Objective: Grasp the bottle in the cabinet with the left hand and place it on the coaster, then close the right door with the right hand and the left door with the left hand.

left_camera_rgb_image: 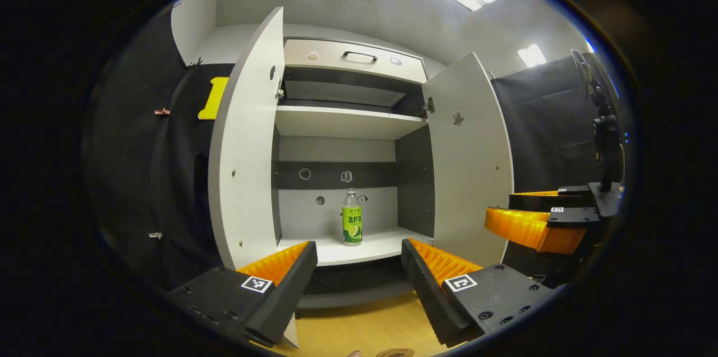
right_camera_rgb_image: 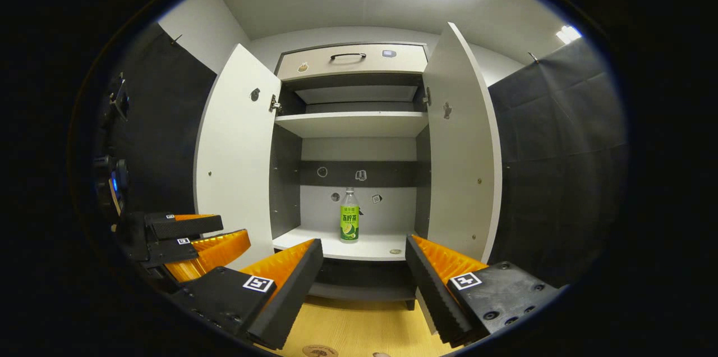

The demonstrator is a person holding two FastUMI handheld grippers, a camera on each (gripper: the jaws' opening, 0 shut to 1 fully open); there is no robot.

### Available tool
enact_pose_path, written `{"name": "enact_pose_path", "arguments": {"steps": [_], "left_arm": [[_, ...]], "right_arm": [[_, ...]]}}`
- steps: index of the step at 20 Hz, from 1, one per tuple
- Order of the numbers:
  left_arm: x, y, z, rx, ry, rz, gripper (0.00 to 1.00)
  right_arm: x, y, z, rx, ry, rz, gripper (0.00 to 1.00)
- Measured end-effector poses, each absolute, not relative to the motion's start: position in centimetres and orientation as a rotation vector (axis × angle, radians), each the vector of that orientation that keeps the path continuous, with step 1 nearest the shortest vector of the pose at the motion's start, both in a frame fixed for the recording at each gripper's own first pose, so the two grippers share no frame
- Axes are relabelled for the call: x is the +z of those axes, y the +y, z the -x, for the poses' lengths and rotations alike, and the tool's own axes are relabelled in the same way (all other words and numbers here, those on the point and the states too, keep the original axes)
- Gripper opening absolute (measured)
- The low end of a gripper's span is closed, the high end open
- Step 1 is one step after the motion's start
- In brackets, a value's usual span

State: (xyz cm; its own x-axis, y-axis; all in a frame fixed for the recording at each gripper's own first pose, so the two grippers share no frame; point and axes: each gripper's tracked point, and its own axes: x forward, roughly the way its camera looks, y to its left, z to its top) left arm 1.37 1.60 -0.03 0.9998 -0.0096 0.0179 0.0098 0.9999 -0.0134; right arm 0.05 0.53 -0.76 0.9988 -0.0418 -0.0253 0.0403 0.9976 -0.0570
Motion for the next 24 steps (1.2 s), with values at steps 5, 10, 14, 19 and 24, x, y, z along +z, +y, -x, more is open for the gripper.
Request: {"name": "enact_pose_path", "arguments": {"steps": [5,10,14,19,24], "left_arm": [[0.0,1.2,-6.3,-0.026,-0.034,0.025,0.96],[-1.6,0.5,-15.0,-0.019,-0.026,0.037,0.96],[-2.0,1.1,-22.9,0.035,-0.055,0.028,0.95],[-4.5,1.8,-31.2,0.08,-0.023,-0.004,0.94],[-6.7,2.8,-37.4,0.11,-0.005,-0.025,0.93]], "right_arm": [[-0.9,-1.7,-0.5,-0.083,0.021,0.08,0.98],[-1.9,-2.3,-4.6,-0.002,0.029,0.052,0.98],[-3.3,-1.7,-8.5,0.104,0.046,0.042,0.98],[-4.7,-1.7,-12.3,0.19,0.061,0.011,0.98],[-6.5,-1.6,-15.0,0.244,0.093,0.021,0.98]]}}
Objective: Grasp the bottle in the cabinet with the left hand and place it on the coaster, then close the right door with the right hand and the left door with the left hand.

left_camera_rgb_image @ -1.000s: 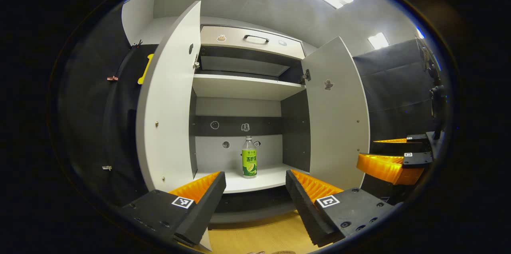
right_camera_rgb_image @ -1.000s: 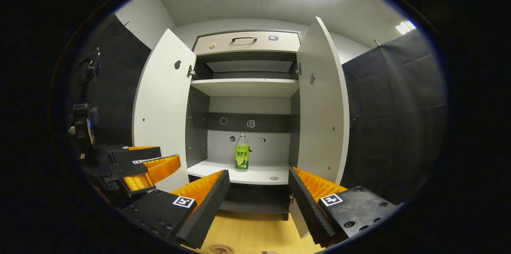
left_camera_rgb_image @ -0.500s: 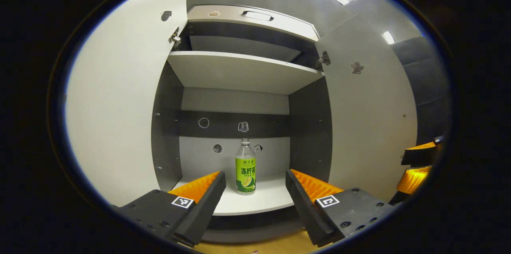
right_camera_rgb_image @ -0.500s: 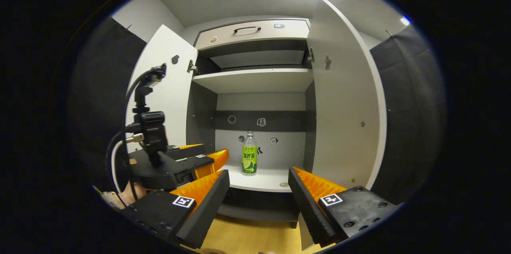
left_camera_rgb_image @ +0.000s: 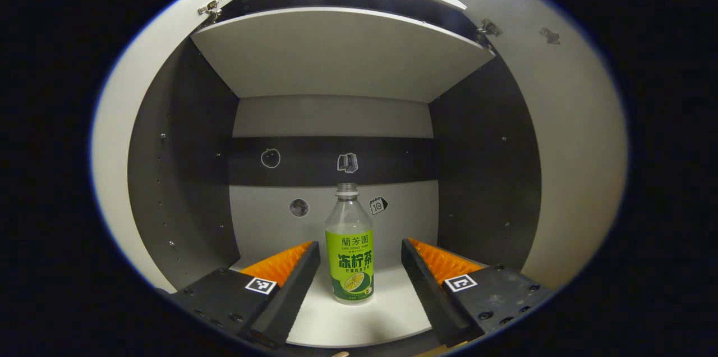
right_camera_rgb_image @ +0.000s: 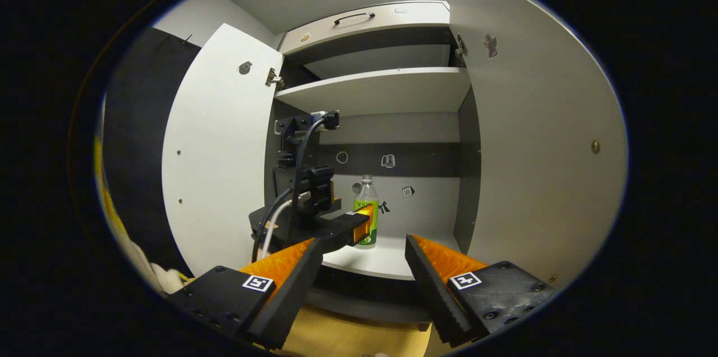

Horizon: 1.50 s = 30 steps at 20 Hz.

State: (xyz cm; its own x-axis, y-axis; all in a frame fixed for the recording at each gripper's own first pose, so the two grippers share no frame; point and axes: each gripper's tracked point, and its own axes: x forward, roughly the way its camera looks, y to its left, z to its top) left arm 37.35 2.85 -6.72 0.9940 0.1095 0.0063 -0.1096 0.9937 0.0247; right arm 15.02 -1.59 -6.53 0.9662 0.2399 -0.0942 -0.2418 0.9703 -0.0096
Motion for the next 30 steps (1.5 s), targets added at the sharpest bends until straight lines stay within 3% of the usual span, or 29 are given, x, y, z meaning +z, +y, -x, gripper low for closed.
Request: {"name": "enact_pose_path", "arguments": {"steps": [14,16,18,26,30], "left_arm": [[-9.2,4.2,-44.6,0.139,-0.015,-0.059,0.93],[-9.3,4.4,-45.1,0.138,-0.021,-0.042,0.84],[-9.3,4.5,-45.2,0.13,-0.02,-0.024,0.82],[-7.0,5.0,-42.0,0.124,-0.04,0.024,0.77],[-4.1,4.7,-35.0,0.089,-0.072,0.018,0.77]], "right_arm": [[-8.9,-2.3,-18.6,0.271,0.141,0.004,0.98],[-9.0,-2.5,-18.6,0.269,0.139,0.008,0.98],[-8.9,-2.7,-18.6,0.266,0.136,0.011,0.98],[-8.0,-3.1,-17.8,0.236,0.118,0.01,0.98],[-7.0,-4.1,-16.7,0.175,0.094,0.018,0.98]]}}
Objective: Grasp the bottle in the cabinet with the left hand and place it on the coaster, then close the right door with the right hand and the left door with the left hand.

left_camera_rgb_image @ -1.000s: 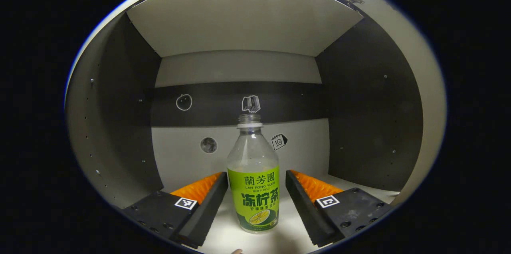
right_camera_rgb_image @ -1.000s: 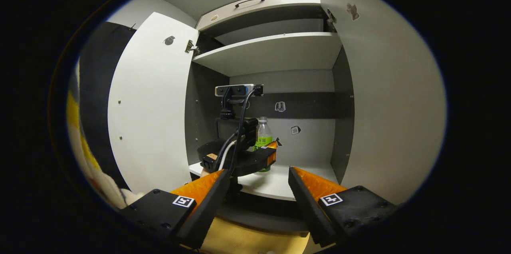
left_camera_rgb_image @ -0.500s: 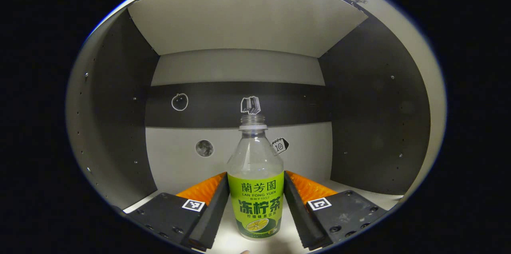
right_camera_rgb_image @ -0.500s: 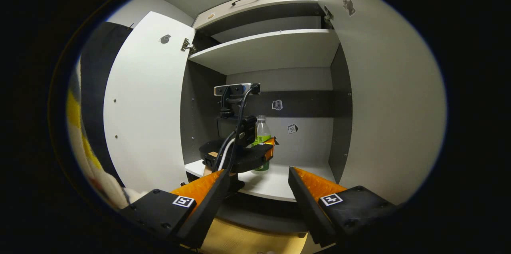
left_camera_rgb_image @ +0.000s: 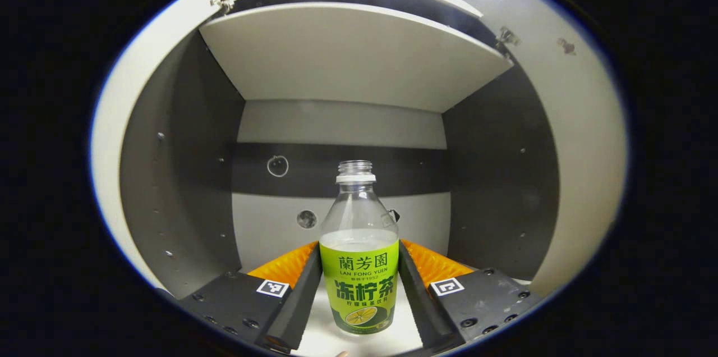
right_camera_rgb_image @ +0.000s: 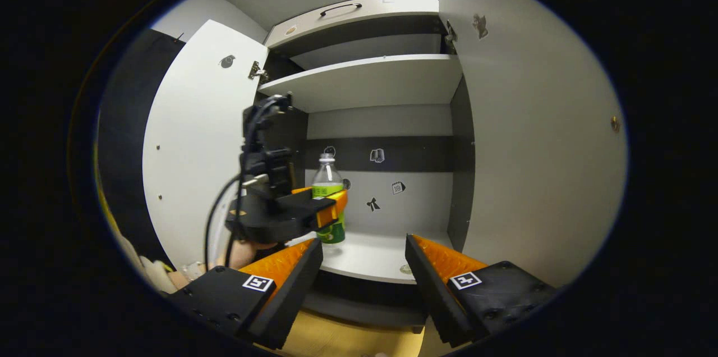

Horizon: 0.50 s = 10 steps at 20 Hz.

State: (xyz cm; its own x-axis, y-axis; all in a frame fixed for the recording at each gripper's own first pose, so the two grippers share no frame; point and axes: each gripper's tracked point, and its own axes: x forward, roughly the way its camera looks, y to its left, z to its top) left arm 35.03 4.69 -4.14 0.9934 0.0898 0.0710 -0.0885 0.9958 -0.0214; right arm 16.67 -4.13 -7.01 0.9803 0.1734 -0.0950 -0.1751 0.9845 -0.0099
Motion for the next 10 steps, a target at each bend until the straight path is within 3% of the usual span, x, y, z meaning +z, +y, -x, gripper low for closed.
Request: {"name": "enact_pose_path", "arguments": {"steps": [8,9,10], "left_arm": [[-3.4,2.4,-18.8,0.032,-0.063,0.038,0.77],[-4.0,1.9,-17.0,0.022,-0.057,0.047,0.77],[-4.8,1.3,-15.4,0.011,-0.051,0.057,0.77]], "right_arm": [[-5.5,-3.6,-10.3,0.042,0.073,0.069,0.98],[-5.3,-3.3,-9.2,0.027,0.067,0.084,0.94],[-5.2,-3.2,-8.0,0.009,0.058,0.102,0.98]]}}
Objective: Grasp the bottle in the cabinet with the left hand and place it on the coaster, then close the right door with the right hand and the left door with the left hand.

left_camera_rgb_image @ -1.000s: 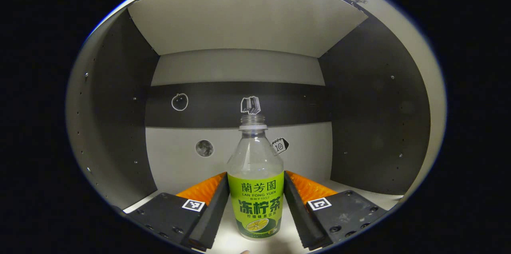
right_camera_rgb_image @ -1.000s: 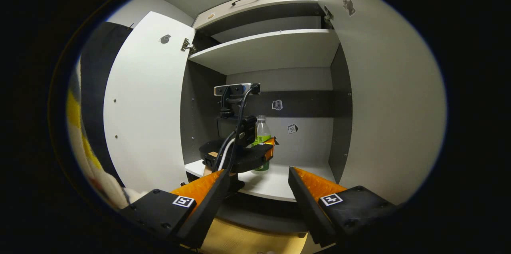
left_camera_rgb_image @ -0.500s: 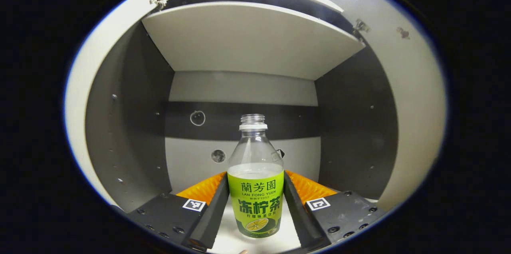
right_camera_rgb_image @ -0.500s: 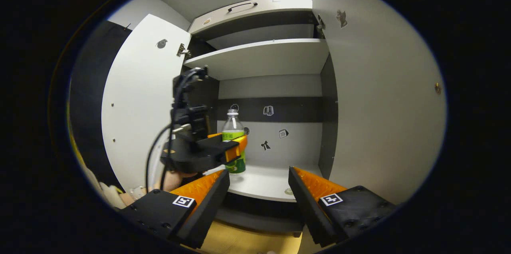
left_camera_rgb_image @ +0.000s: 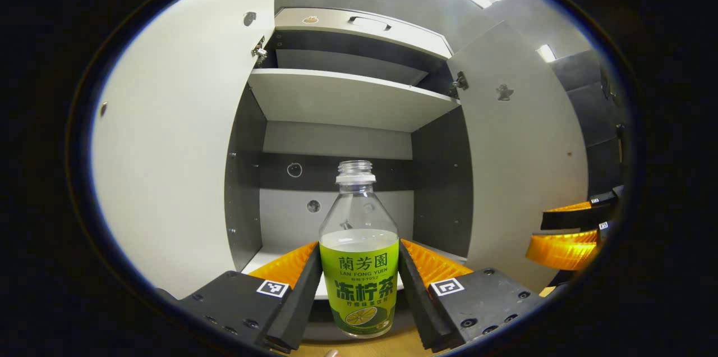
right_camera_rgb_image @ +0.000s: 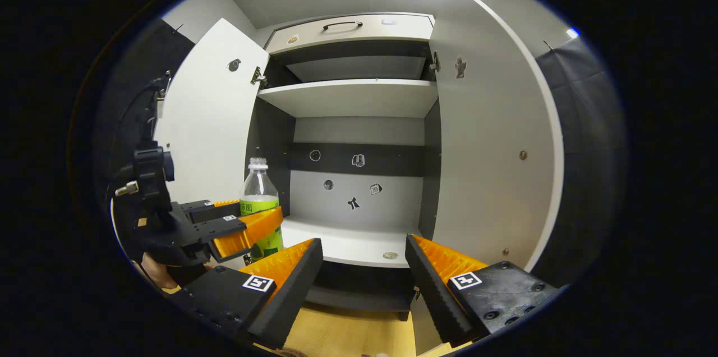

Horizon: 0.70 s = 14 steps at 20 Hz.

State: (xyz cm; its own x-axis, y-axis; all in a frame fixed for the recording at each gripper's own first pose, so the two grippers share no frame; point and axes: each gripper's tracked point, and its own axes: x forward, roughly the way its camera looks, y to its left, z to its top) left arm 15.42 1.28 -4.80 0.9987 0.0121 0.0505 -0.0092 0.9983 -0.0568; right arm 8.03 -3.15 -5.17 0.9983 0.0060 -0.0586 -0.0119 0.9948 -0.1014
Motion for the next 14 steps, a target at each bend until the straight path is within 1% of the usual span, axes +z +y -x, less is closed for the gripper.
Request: {"name": "enact_pose_path", "arguments": {"steps": [2,5,8,11,14], "left_arm": [[-7.2,0.1,-12.5,-0.012,-0.038,0.082,0.77],[-10.9,-1.5,-8.7,-0.018,-0.02,0.111,0.77],[-14.7,-3.8,-5.7,-0.023,-0.021,0.1,0.77],[-18.7,-5.5,-3.4,0.009,-0.002,0.064,0.77],[-23.0,-7.3,-2.0,0.043,0.042,0.084,0.77]], "right_arm": [[-4.9,-3.1,-5.9,-0.026,0.046,0.134,0.98],[-5.1,-2.5,-3.6,-0.048,0.04,0.107,0.98],[-5.6,-2.8,-2.7,-0.049,0.028,0.092,0.98],[-6.7,-3.9,-2.8,-0.035,0.01,0.102,0.98],[-9.9,-5.0,-2.8,-0.019,0.06,0.076,0.98]]}}
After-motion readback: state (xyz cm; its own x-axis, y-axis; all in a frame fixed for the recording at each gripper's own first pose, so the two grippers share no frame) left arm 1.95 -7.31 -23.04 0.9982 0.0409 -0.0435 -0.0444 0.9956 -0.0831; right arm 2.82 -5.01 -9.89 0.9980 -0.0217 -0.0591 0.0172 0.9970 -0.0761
